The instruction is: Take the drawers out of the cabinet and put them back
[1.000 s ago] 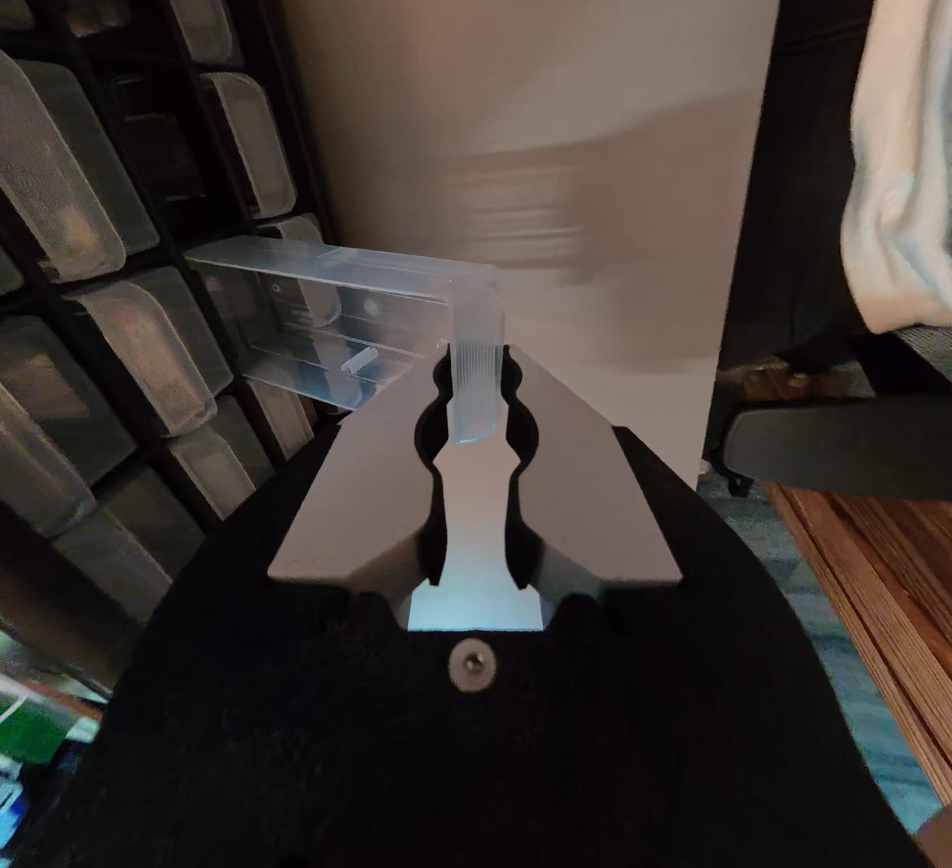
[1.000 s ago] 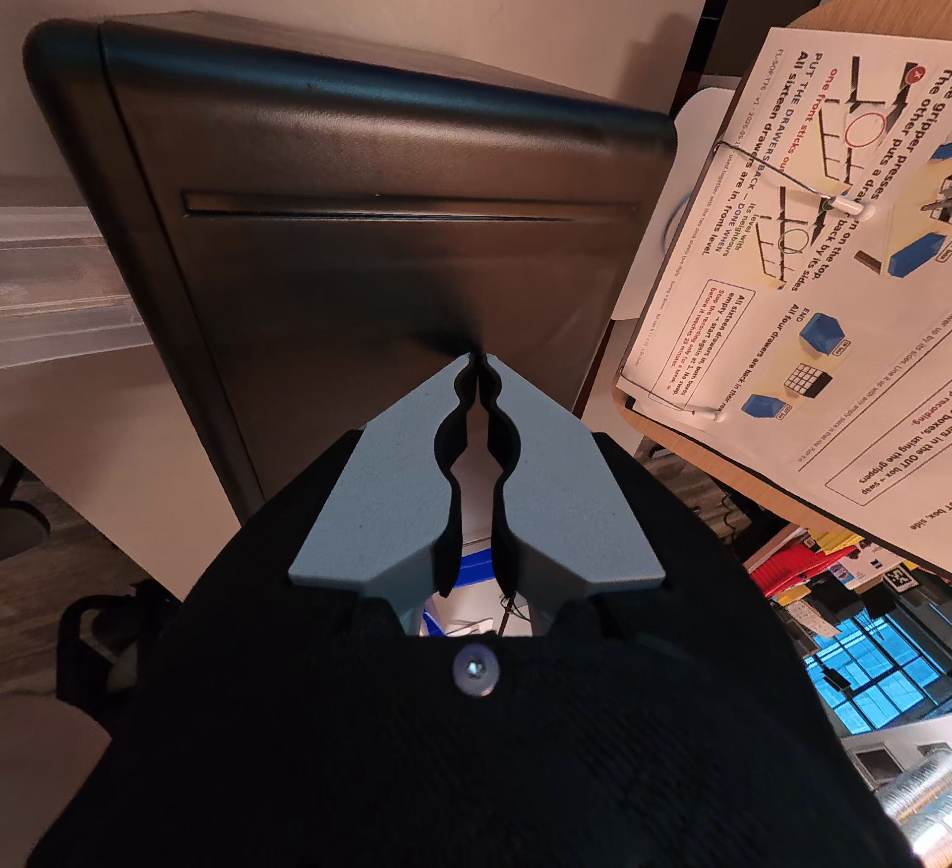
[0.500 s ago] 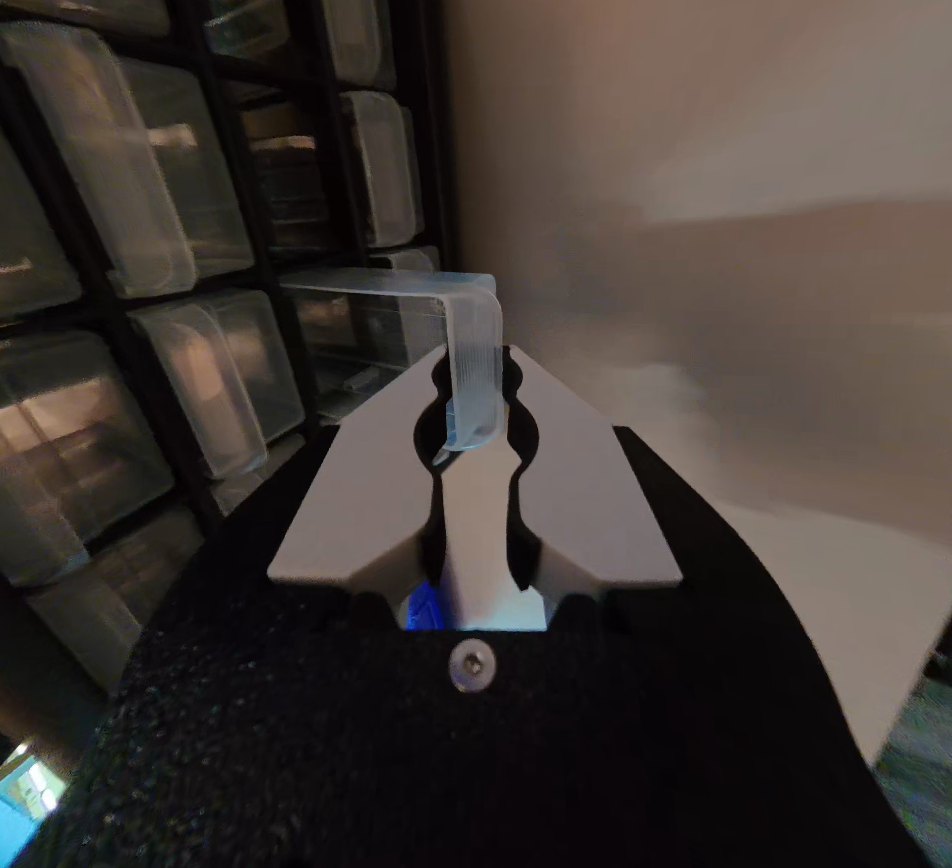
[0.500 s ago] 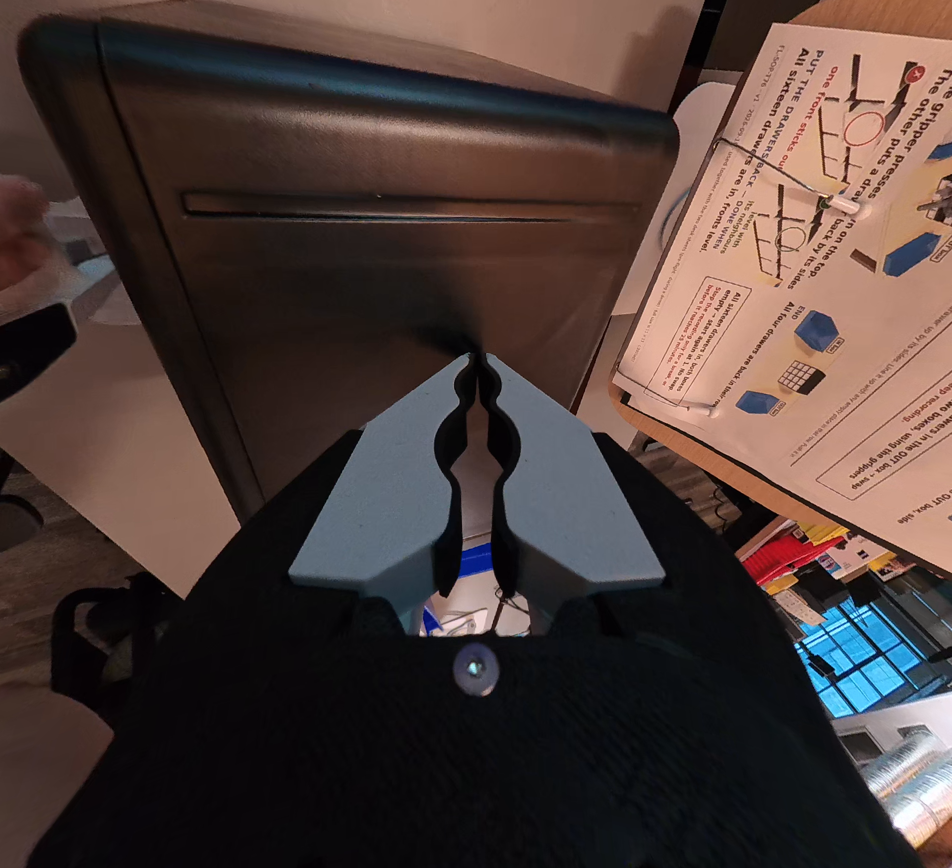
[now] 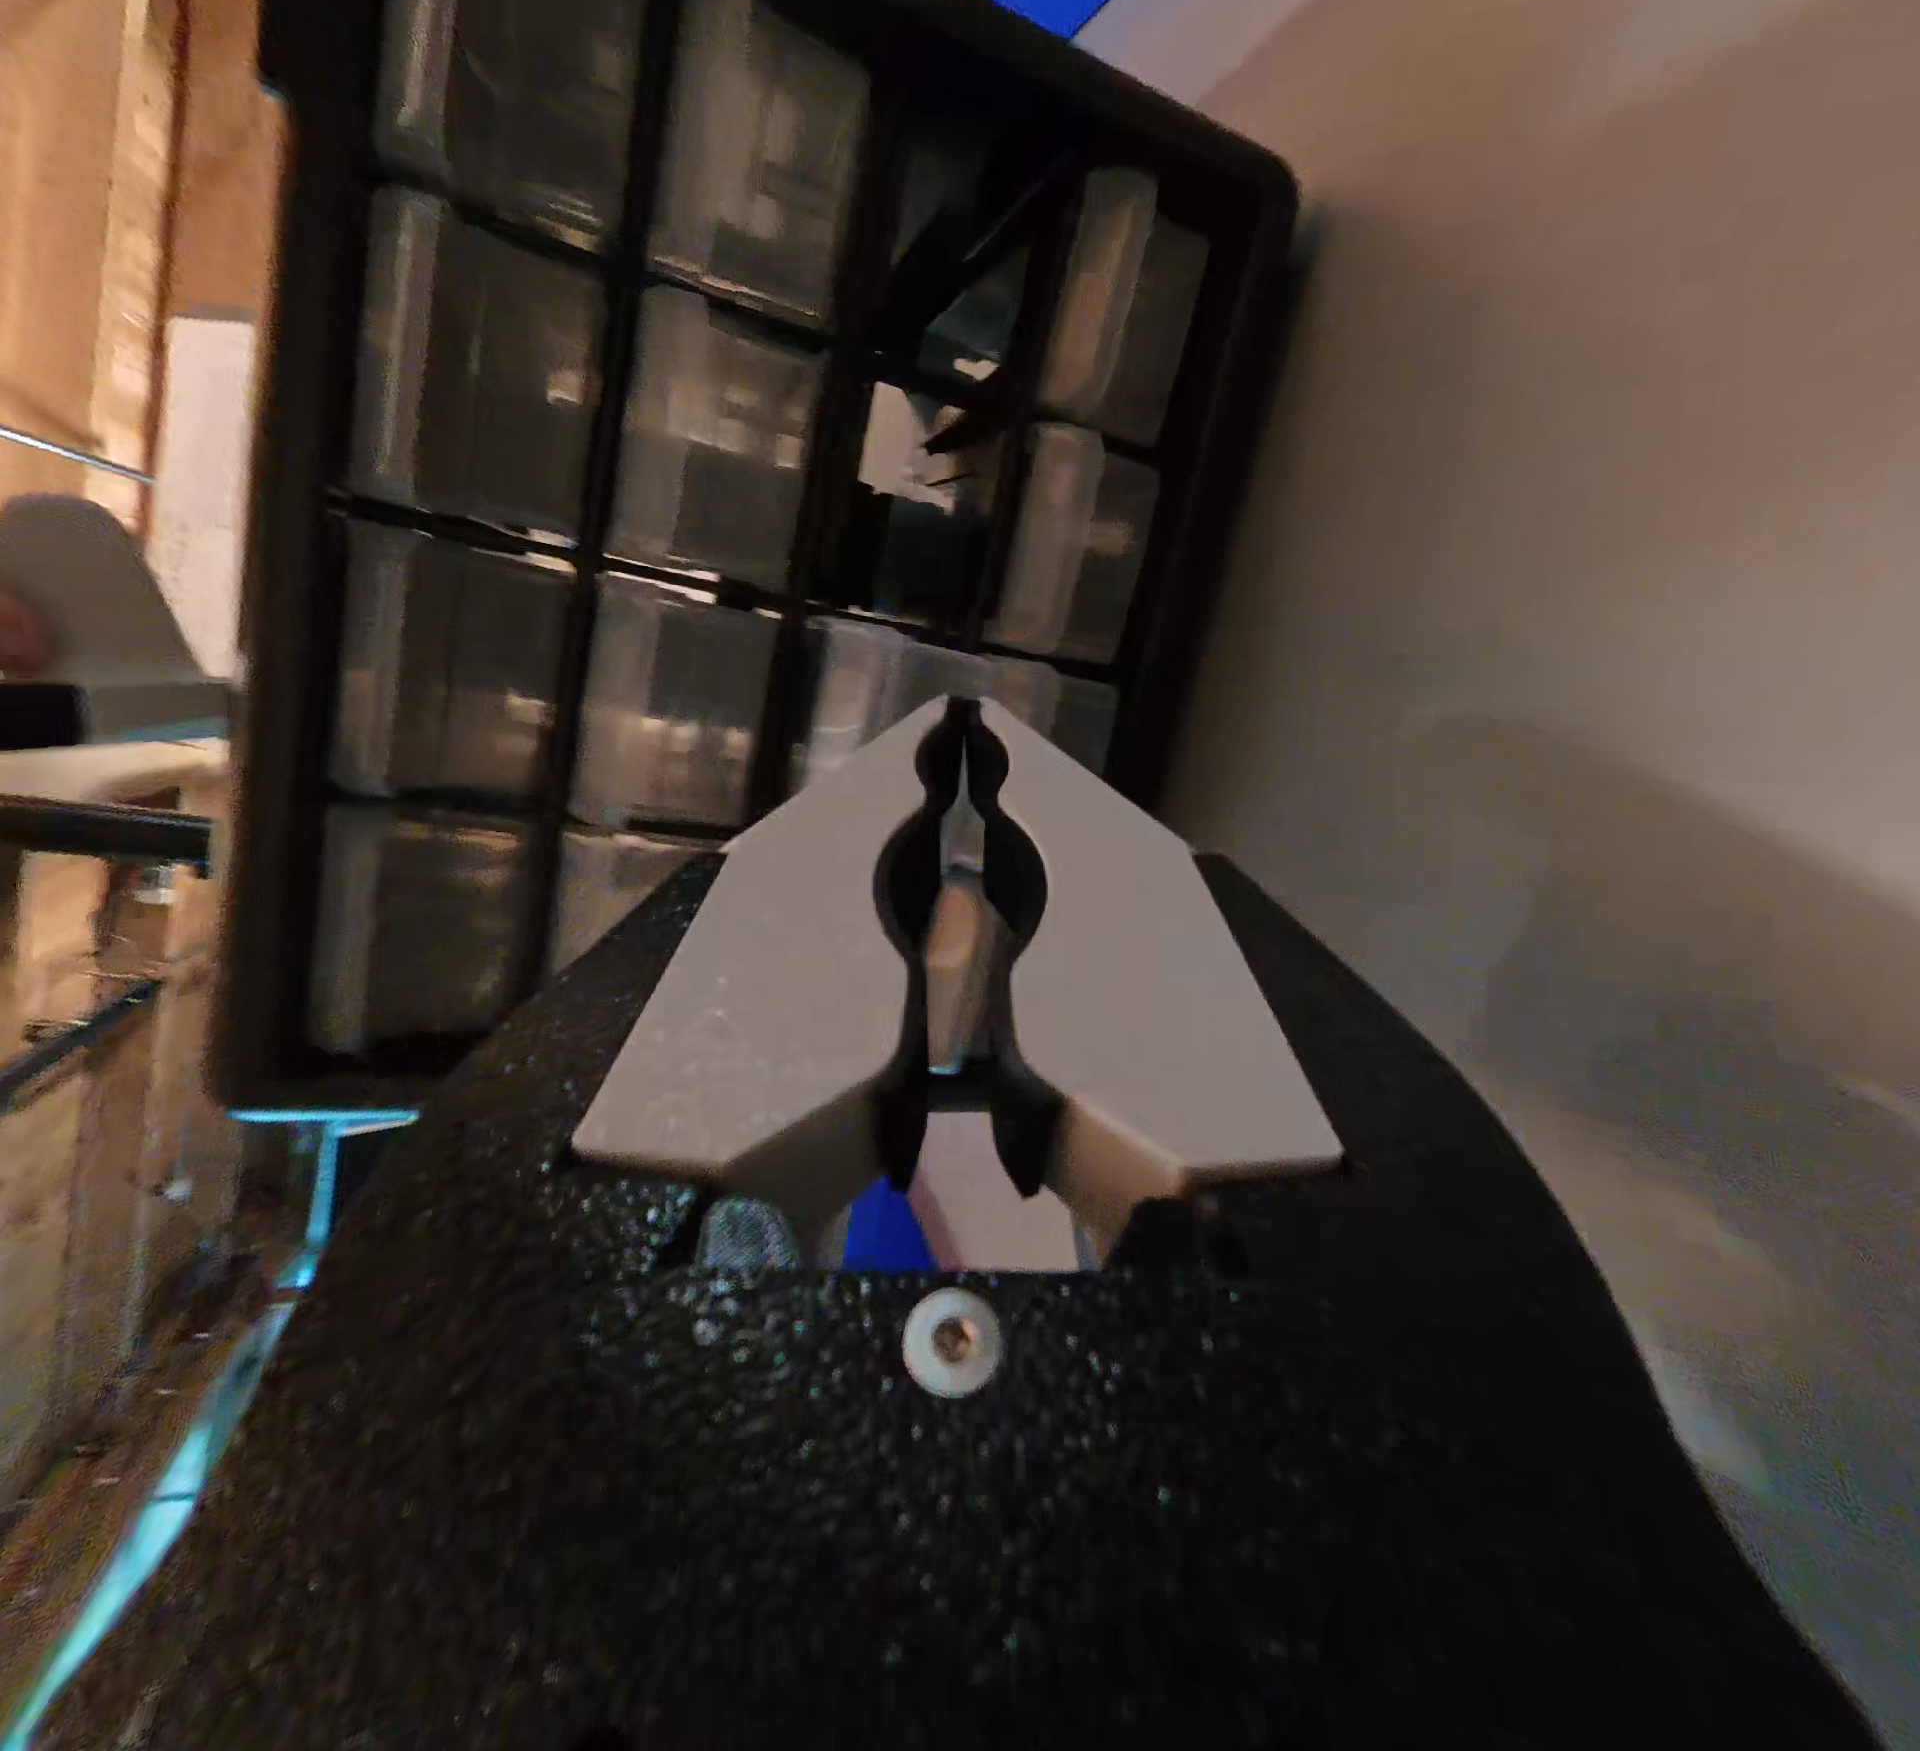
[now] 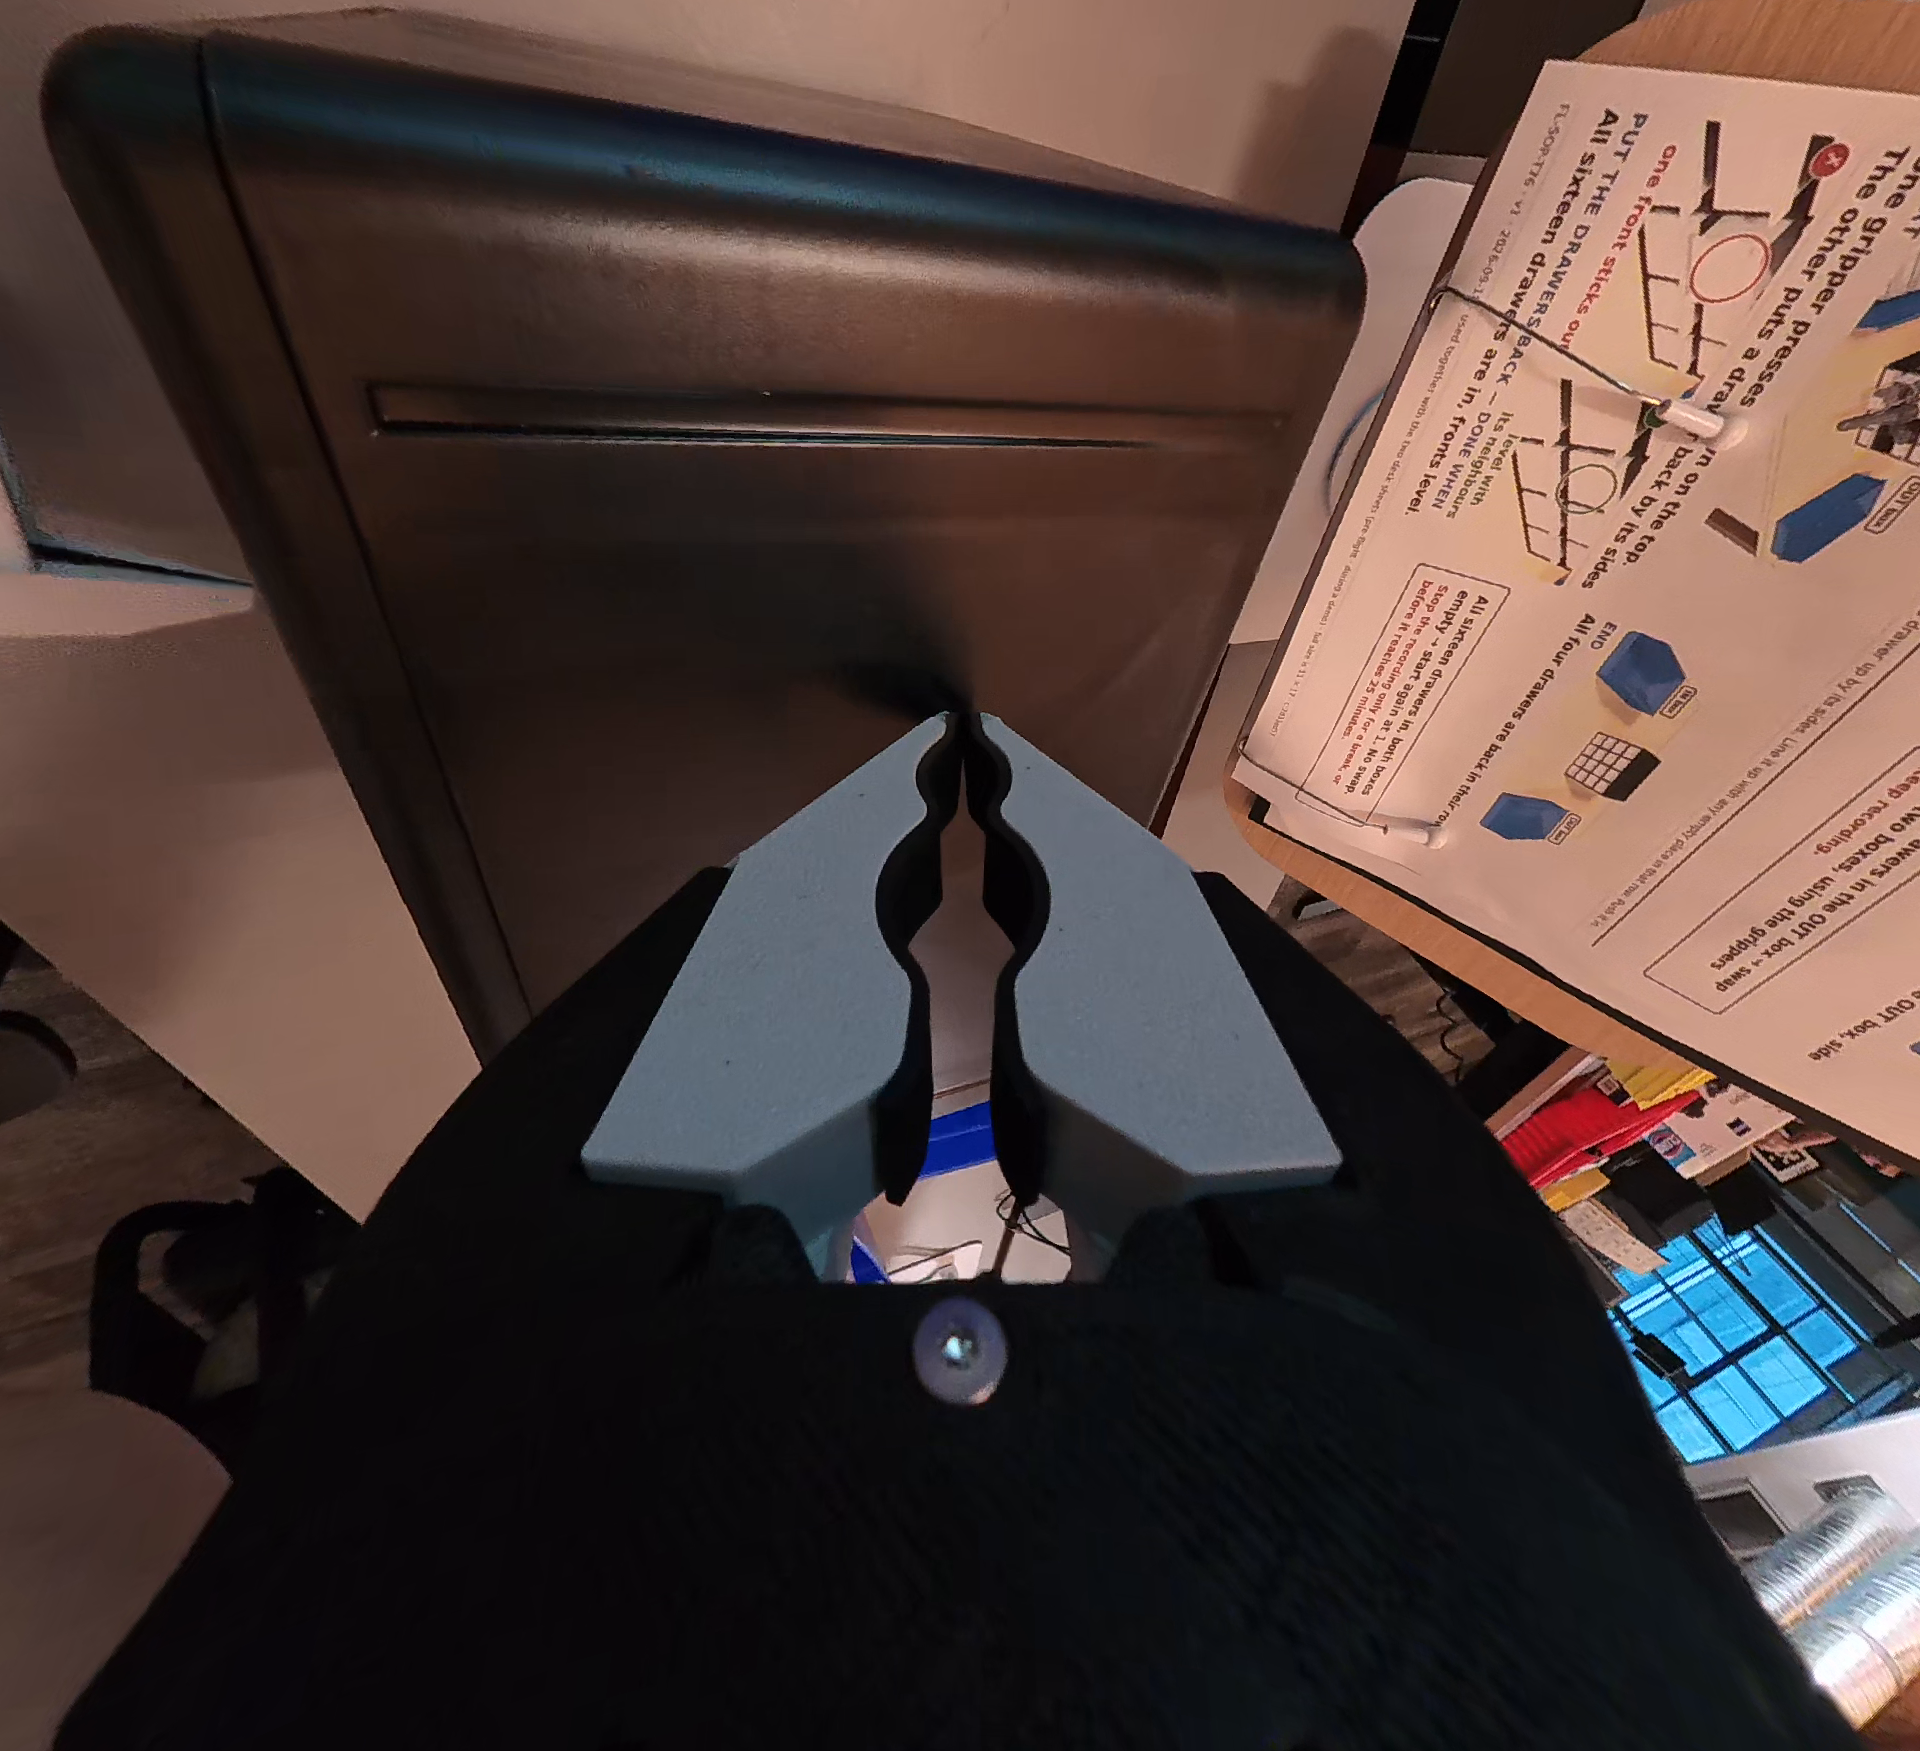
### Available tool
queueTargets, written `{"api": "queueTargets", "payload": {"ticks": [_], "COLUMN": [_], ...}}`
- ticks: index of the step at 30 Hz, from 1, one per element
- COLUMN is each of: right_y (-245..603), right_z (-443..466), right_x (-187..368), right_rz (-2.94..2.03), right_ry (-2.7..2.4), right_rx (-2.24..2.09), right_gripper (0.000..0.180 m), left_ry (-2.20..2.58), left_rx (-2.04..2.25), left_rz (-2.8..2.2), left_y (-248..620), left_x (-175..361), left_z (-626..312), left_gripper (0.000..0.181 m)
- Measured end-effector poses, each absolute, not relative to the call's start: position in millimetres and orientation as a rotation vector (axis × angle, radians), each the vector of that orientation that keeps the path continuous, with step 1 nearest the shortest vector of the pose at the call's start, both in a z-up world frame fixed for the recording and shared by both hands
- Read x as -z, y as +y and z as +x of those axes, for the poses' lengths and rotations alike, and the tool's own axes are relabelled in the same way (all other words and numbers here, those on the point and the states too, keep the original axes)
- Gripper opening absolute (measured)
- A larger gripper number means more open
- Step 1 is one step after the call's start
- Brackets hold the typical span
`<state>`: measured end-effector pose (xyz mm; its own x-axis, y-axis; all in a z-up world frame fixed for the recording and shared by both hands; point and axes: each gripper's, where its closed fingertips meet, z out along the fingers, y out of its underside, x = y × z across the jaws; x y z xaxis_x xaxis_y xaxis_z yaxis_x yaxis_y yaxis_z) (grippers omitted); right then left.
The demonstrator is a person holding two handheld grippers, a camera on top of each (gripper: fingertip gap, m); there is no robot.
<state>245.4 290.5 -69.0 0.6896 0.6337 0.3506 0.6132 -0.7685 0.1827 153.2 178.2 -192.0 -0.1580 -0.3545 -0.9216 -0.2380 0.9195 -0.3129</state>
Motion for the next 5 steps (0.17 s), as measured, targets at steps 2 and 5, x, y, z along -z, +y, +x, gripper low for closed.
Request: {"api": "queueTargets", "payload": {"ticks": [2,5], "right_y": [290.5,290.5], "right_z": [245.5,245.5], "right_x": [69.0,69.0], "right_rz": [2.837,2.828], "right_ry": [1.050,1.049], "right_rx": [-0.626,-0.630], "right_gripper": [0.000,0.000], "left_ry": [1.733,1.621], "left_rx": [0.139,0.109], "left_rz": [-0.535,-0.573], "left_y": [178.4,186.0], "left_x": [204.2,199.9], "left_z": [150.6,154.7], "left_gripper": [0.000,0.000]}}
